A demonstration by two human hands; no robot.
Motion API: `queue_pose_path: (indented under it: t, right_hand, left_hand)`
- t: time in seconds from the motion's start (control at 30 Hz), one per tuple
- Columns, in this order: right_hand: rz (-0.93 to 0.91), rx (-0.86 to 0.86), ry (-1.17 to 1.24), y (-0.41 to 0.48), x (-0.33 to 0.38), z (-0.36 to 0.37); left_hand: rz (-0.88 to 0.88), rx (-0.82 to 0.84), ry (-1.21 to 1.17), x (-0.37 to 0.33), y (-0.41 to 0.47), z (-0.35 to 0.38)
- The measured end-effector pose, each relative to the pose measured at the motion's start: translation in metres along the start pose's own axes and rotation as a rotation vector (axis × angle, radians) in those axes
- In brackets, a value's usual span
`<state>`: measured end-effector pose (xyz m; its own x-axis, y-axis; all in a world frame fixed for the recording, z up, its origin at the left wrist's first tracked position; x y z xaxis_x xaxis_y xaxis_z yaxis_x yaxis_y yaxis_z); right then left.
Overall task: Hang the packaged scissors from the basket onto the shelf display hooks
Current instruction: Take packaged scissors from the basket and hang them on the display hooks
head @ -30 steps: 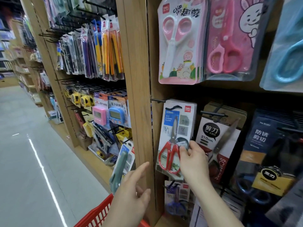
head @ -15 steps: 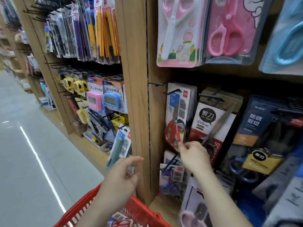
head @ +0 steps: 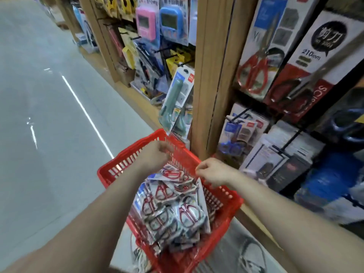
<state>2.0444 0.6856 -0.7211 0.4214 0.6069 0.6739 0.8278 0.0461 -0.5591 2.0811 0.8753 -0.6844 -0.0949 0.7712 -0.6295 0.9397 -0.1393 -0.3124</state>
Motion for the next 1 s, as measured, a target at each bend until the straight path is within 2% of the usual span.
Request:
queue_pose_path:
  t: [0.13, 0.2, 0.3, 0.4, 0.53, 0.73, 0.83, 1.0]
  right_hand:
    - [0.102, -0.032, -0.003, 0.022, -0.045, 0.042]
    - [0.167, 0.02, -0.074, 0.03, -0.065, 0.06]
    - [0.241, 0.063, -0.155, 0.043, -0.091, 0.086]
    - [0.248, 0.024, -0.252, 0.054, -0.105, 0.107]
    - [0.271, 0.048, -0.23, 0.07, -0.114, 0.128]
    - [0.404, 0.106, 0.222, 0.089, -0.117, 0.146]
    - [0.455, 0.159, 0.227, 0.094, -0.129, 0.156]
    - [0.465, 0.108, 0.352, 0.088, -0.124, 0.161]
  left_hand:
    - [-0.281, 0.116, -0.087, 0.071, -0.003, 0.062]
    - [-0.432, 0.129, -0.121, 0.108, -0.006, 0.096]
    - [-0.58, 0.147, -0.102, 0.156, 0.0, 0.137]
    - [-0.701, 0.13, -0.141, 0.183, 0.015, 0.157]
    - [-0.766, 0.075, -0.236, 0.176, 0.026, 0.159]
    - [-0.795, 0.076, -0.227, 0.192, 0.029, 0.176]
    - [-0.785, 0.075, -0.281, 0.195, 0.033, 0.174]
    - [-0.817, -0.011, -0.398, 0.193, 0.033, 0.165]
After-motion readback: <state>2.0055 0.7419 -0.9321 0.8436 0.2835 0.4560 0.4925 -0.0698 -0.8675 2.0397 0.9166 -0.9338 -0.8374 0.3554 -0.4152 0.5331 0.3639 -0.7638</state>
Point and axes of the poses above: each hand's wrist, its own y-axis towards the middle knuckle, its own z-axis out of the palm, x = y × z, the point moved 1 cm from there along y, towards the middle knuckle, and after that the axes turned 6 degrees about y, right-handed, at the moved point
